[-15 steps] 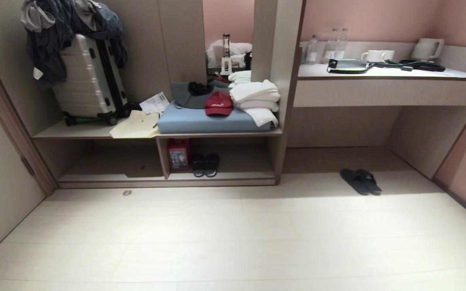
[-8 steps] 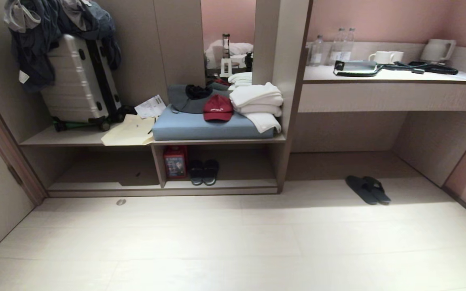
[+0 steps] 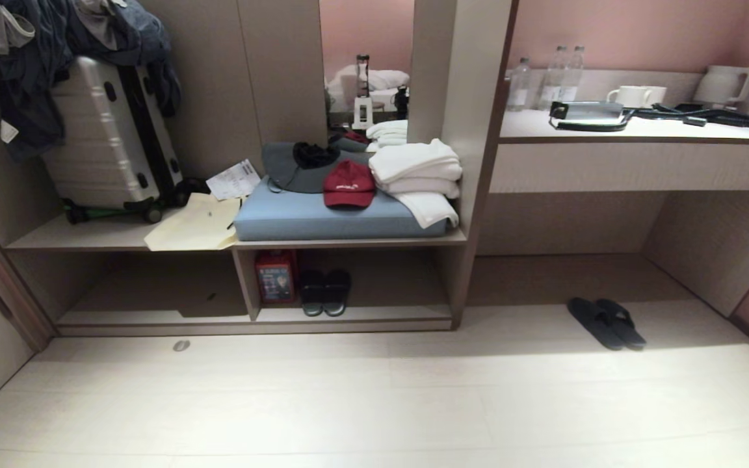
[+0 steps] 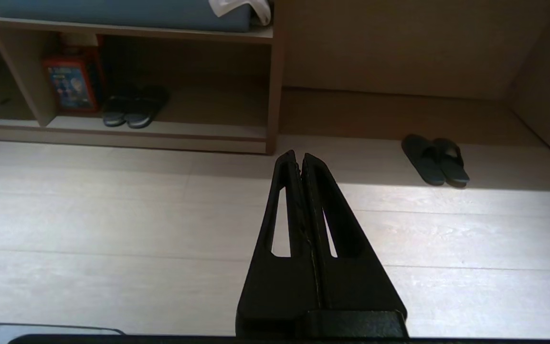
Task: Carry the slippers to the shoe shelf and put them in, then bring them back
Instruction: Pick up the slippers on the floor
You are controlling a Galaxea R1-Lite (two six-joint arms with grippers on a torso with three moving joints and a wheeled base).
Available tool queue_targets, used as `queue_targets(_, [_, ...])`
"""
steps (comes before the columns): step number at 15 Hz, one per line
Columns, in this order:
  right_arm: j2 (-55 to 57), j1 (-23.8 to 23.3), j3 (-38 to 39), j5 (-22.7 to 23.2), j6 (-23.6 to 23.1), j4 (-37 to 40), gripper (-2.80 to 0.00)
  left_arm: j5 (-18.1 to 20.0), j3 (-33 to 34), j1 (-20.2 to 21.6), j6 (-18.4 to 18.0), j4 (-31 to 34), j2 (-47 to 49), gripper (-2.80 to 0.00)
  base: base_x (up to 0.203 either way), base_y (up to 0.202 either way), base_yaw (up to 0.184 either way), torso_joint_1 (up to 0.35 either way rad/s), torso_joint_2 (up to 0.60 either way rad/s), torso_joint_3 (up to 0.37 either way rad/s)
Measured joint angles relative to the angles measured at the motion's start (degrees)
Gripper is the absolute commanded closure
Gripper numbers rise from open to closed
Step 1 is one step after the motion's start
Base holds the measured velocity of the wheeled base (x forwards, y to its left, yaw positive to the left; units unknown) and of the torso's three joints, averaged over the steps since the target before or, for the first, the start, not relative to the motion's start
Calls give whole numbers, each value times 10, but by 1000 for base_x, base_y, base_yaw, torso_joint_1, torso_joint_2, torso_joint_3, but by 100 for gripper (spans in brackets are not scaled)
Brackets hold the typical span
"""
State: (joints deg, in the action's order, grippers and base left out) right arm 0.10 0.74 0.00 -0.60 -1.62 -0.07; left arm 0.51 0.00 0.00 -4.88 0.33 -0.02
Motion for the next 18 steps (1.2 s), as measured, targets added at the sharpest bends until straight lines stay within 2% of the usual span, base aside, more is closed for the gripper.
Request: queue_targets(18, [0, 0, 0, 0, 0, 0, 0, 1, 0, 0, 0, 0, 0, 0, 196, 0, 0, 2, 2, 3])
